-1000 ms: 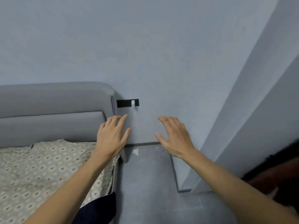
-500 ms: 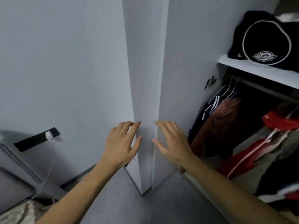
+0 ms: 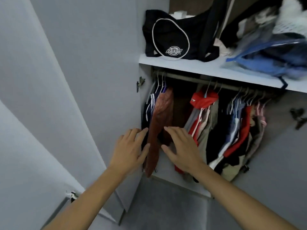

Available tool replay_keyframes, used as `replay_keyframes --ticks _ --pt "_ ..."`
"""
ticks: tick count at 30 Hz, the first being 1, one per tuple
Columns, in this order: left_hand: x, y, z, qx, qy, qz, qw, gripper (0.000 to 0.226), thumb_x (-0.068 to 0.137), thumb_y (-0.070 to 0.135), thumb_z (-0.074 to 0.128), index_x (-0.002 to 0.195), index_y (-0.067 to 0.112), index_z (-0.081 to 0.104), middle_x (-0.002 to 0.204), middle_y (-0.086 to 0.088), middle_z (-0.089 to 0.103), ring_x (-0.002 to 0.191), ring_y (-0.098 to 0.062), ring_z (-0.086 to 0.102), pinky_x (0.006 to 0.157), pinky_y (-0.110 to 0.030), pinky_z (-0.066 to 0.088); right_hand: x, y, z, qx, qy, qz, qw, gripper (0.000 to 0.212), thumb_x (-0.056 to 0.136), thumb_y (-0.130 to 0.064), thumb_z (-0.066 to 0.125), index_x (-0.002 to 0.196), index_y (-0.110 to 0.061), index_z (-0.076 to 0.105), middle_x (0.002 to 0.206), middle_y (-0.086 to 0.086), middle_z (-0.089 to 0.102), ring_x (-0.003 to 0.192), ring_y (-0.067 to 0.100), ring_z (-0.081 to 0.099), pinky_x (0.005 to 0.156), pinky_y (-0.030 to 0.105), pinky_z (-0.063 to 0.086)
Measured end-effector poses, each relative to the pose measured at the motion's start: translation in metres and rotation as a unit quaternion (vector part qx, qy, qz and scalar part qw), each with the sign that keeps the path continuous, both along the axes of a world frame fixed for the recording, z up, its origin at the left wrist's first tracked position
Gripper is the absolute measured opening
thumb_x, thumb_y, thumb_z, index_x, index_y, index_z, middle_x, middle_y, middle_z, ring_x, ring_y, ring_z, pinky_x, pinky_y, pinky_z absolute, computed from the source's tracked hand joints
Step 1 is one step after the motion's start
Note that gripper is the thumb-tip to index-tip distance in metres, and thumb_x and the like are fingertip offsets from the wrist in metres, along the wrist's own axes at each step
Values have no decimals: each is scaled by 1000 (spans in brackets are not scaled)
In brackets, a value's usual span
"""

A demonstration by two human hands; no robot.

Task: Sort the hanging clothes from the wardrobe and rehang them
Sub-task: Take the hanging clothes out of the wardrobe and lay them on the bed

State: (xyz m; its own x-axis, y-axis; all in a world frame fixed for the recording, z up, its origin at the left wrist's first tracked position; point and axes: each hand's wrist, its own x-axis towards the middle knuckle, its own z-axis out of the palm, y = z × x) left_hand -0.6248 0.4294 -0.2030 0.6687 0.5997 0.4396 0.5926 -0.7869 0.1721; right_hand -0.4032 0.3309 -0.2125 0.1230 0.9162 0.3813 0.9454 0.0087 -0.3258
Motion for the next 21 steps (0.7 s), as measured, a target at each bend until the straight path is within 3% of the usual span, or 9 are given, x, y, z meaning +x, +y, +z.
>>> replay_keyframes --ticks 11,16,21 --pt "138 62 -23 -23 20 -38 999 59 106 50 38 153 15 47 127 -4 57 106 -27 56 79 -42 52 128 9 -13 26 61 -103 993 62 103 -55 51 155 -22 39 147 -4 48 136 18 44 112 38 41" --pt "187 79 -24 -20 25 -62 998 59 106 51 37 152 16 48 123 -2 57 102 -25 55 76 -40 49 162 17 -17 28 75 -140 987 60 102 -55 49 152 -24 39 145 -6 48 133 17 46 104 43 47" --pt "233 105 -29 -36 17 -109 993 60 107 54 34 155 18 44 126 -1 57 110 -23 57 87 -43 53 189 27 -23 15 61 -187 980 63 101 -58 46 155 -26 38 139 -7 53 128 15 48 100 44 48"
